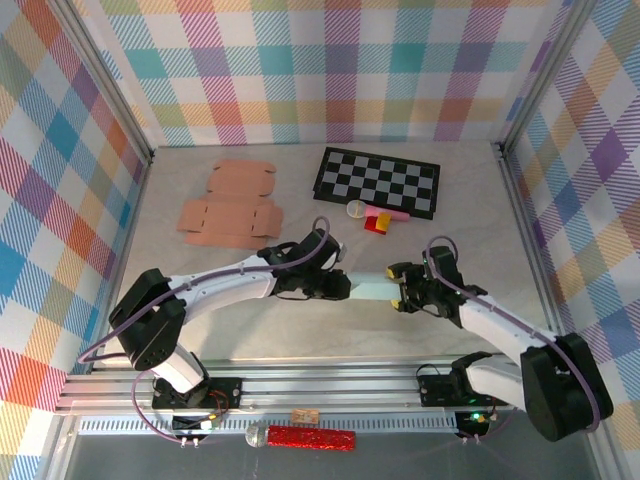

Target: Fold the paper box

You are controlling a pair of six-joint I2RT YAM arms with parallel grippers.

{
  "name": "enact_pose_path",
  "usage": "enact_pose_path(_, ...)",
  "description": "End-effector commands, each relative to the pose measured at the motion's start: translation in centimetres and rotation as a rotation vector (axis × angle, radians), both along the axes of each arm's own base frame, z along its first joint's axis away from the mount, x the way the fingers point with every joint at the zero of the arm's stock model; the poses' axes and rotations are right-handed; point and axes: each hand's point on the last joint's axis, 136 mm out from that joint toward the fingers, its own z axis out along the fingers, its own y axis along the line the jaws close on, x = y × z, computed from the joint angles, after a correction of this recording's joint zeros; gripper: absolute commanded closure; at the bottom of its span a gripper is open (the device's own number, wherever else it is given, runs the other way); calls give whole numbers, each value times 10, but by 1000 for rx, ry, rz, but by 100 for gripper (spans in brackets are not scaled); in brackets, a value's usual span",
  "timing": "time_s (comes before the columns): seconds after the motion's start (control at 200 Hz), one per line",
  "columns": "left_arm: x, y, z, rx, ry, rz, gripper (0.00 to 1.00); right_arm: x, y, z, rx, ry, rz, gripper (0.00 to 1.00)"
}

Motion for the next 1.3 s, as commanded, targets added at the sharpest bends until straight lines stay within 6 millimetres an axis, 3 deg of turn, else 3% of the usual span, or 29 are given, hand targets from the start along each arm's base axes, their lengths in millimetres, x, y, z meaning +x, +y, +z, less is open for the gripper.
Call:
enact_pose_path(0.0,-3,4,2,14,-36,-24,71,12,-5,13,-9,-166,9,39)
enact_pose_path(0.12,-1,1,14,-7,-33,-9,63,7,-9,8,-27,-139,12,31)
enact_pose_path(0.23,4,-2,20,-38,24,40,59,-10,-10,5,-94,32,77,19)
enact_pose_path(0.325,10,3,9,-29,147,132,57,-38,-20,2,-182,241,127,15)
enact_pose_path(0.45,13,13,-11,10,343,234,56,-44,-24,16,-225,277,176,15)
enact_pose_path(0.66,16,-3,-29,-76,539,322,56,-24,-26,53,-283,139,248,21)
enact_pose_path(0.915,23,-18,-43,-127,558,355,59,6,-5,97,-312,-101,474,27)
enact_pose_path(1.105,37,-48,-52,-180,531,335,70,12,-2,123,-342,-181,533,28)
enact_pose_path(1.295,59,-85,-53,-207,499,299,78,12,-8,130,-366,-187,522,29)
